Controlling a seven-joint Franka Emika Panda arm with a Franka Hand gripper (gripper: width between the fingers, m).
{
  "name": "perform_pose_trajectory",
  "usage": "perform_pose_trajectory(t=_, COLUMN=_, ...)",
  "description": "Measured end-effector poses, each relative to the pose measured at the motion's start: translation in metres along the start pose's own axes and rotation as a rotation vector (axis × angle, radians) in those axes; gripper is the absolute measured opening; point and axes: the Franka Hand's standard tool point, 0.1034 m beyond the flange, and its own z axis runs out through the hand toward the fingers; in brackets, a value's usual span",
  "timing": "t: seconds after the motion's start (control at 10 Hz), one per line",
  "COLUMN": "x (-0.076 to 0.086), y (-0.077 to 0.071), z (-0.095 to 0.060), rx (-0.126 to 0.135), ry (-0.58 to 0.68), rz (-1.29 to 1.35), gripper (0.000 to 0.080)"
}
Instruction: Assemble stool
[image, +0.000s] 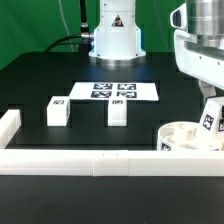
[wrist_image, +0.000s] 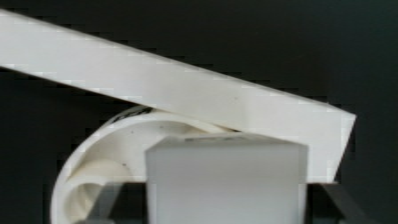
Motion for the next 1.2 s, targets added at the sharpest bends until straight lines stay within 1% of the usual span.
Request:
perform_pose_trajectory(t=0.1, x=-0.001, y=0.0, z=0.0, rx=0.003, ry=-0.007, rz=0.09, gripper=0.0337)
perform_pose_trajectory(t=0.3, x=0.0, y=-0.001, z=0.0, rx=0.054, ry=-0.034, rz=0.28, gripper=0.0337)
perform_pose_trajectory(t=0.4, x=0.0, y=-0.002, z=0.001, rx=0.087, ry=-0.055, rz=0.421, gripper=0.0337)
perform_pose_trajectory(t=0.6, x=0.001, y=-0.004, z=0.001, rx=0.116, ry=-0.078, rz=0.586, gripper=0.0337)
perform_pose_trajectory(t=0.7, x=0.001, y=-0.004, z=0.001, rx=0.115, ry=-0.082, rz=0.637, gripper=0.0337)
perform_pose_trajectory(t=0.9, x=0.001, y=-0.004, z=0.001, rx=0.115, ry=-0.083, rz=0.652, gripper=0.0337)
perform_pose_trajectory(t=1.0, x=0.003, y=-0.004, z=0.001, rx=0.116, ry=-0.081, rz=0.625, gripper=0.043)
perform_pose_trajectory(t=1.1, x=0.007, y=-0.006, z=-0.003, rx=0.124, ry=-0.076, rz=0.567, gripper=0.0562)
perform_pose_trajectory(t=1.2, x=0.009, y=-0.008, z=-0.01, rx=0.133, ry=-0.072, rz=0.521, gripper=0.0562)
